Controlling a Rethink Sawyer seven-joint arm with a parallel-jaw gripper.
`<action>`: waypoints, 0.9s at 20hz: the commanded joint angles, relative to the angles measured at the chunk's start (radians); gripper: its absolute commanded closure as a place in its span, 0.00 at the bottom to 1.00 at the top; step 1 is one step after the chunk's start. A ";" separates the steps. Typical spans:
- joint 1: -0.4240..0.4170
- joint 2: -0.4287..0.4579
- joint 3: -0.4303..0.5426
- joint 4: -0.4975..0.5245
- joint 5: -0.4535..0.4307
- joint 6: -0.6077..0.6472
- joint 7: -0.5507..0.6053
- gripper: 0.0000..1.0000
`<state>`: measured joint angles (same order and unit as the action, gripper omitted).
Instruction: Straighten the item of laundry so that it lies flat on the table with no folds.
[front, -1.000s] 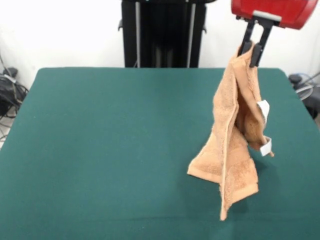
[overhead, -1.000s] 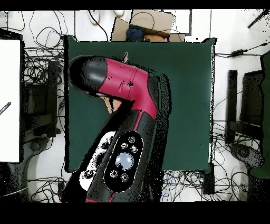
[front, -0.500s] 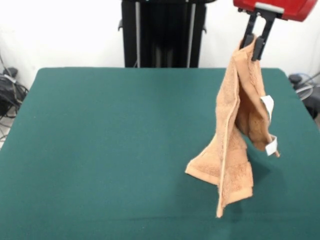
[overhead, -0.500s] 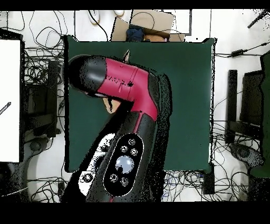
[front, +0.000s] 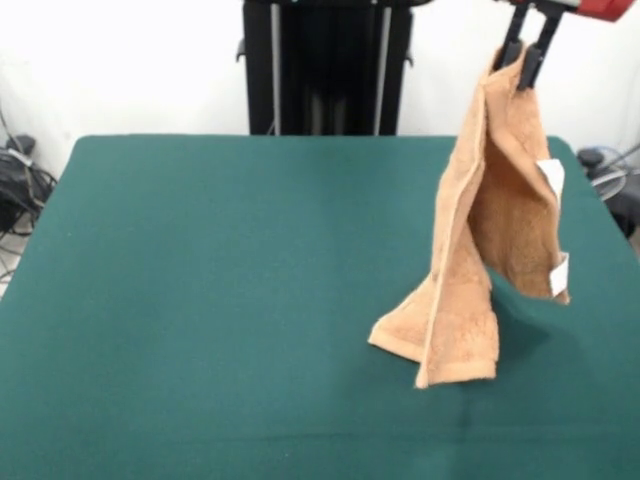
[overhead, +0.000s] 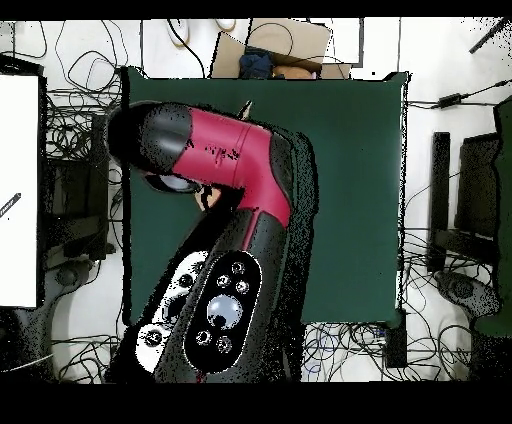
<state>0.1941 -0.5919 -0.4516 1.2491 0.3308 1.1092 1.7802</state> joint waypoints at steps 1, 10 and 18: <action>0.048 -0.037 0.006 0.014 -0.022 0.101 0.290 1.00; 0.091 -0.009 -0.010 -0.026 -0.007 0.128 0.367 1.00; 0.109 -0.007 -0.015 -0.058 -0.002 0.176 0.413 1.00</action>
<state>0.2879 -0.6069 -0.4539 1.1791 0.3289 1.1707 1.8286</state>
